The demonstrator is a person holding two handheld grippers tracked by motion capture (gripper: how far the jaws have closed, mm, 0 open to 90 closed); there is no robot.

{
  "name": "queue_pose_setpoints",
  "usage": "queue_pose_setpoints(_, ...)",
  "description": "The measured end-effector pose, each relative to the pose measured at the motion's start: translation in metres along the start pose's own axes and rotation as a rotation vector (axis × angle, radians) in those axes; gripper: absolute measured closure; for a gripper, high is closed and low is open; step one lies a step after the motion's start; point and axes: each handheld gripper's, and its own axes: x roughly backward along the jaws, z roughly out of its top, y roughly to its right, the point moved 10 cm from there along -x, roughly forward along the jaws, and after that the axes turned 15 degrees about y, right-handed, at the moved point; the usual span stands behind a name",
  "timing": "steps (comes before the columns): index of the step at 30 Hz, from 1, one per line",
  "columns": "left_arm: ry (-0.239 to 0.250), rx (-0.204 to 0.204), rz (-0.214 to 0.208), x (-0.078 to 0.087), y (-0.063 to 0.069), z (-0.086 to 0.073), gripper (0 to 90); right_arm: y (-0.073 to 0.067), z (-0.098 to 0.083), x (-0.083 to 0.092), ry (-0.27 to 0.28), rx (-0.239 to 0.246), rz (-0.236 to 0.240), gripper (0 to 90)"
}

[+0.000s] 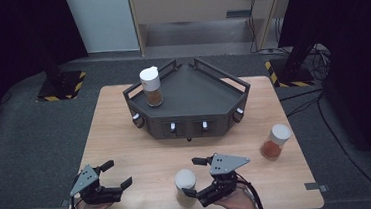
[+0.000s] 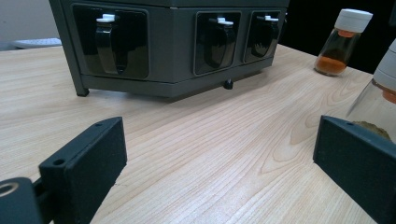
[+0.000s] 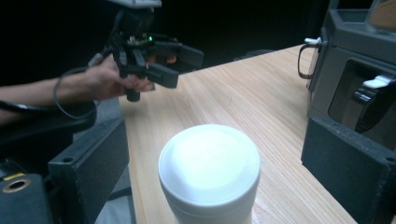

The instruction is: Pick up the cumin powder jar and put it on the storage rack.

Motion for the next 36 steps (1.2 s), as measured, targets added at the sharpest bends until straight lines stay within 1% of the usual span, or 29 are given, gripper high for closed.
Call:
queue_pose_setpoints(3,0.0,0.0,0.0,0.0,0.0,0.0,1.7,0.0,-0.009,-0.009,-0.018,-0.004,0.009,9.1)
queue_pose_setpoints(9,0.001,-0.001,0.0,0.0,0.0,0.0,1.6,-0.001,-0.018,-0.017,-0.035,-0.001,0.014,12.0)
queue_pose_setpoints(10,0.001,-0.001,-0.001,0.0,0.0,0.0,1.6,-0.001,-0.021,-0.018,-0.037,0.002,0.009,14.8)
queue_pose_setpoints(11,0.001,-0.001,-0.001,0.0,0.0,0.0,1.6,-0.001,-0.021,-0.018,-0.037,0.002,0.009,14.8)
queue_pose_setpoints(12,0.001,-0.002,-0.001,0.0,0.0,0.0,1.6,-0.001,-0.025,-0.019,-0.035,0.008,0.003,16.4)
queue_pose_setpoints(16,0.001,-0.001,-0.001,0.0,0.0,0.0,1.6,-0.001,-0.029,-0.019,-0.037,0.009,-0.003,20.5)
queue_pose_setpoints(17,0.002,-0.001,-0.001,0.0,0.0,0.0,1.7,0.0,-0.031,-0.019,-0.033,0.009,-0.005,23.7)
queue_pose_setpoints(20,0.0,-0.002,-0.001,0.0,0.0,0.0,1.7,0.001,-0.035,-0.018,-0.027,0.002,0.004,29.4)
queue_pose_setpoints(21,0.0,-0.002,-0.001,0.0,0.0,0.0,1.7,0.001,-0.035,-0.018,-0.027,0.002,0.004,29.4)
queue_pose_setpoints(22,0.001,-0.002,-0.001,0.0,0.0,0.0,1.7,0.001,-0.036,-0.018,-0.024,-0.003,0.012,31.2)
queue_pose_setpoints(23,0.001,-0.002,0.0,0.0,0.0,0.0,1.7,0.0,-0.036,-0.018,-0.021,0.006,0.011,32.3)
queue_pose_setpoints(24,0.0,-0.002,0.0,0.0,0.0,0.0,1.7,0.001,-0.036,-0.018,-0.021,0.003,0.014,32.4)
queue_pose_setpoints(28,0.0,-0.001,0.0,0.0,0.0,0.0,1.7,0.001,-0.035,-0.017,-0.023,0.0,0.007,32.8)
queue_pose_setpoints(33,0.0,-0.002,-0.001,0.0,0.0,0.0,1.7,0.0,-0.032,-0.018,-0.043,0.01,0.005,33.0)
queue_pose_setpoints(36,0.0,-0.002,-0.001,0.0,0.0,0.0,1.7,0.0,-0.032,-0.018,-0.043,0.004,-0.001,33.0)
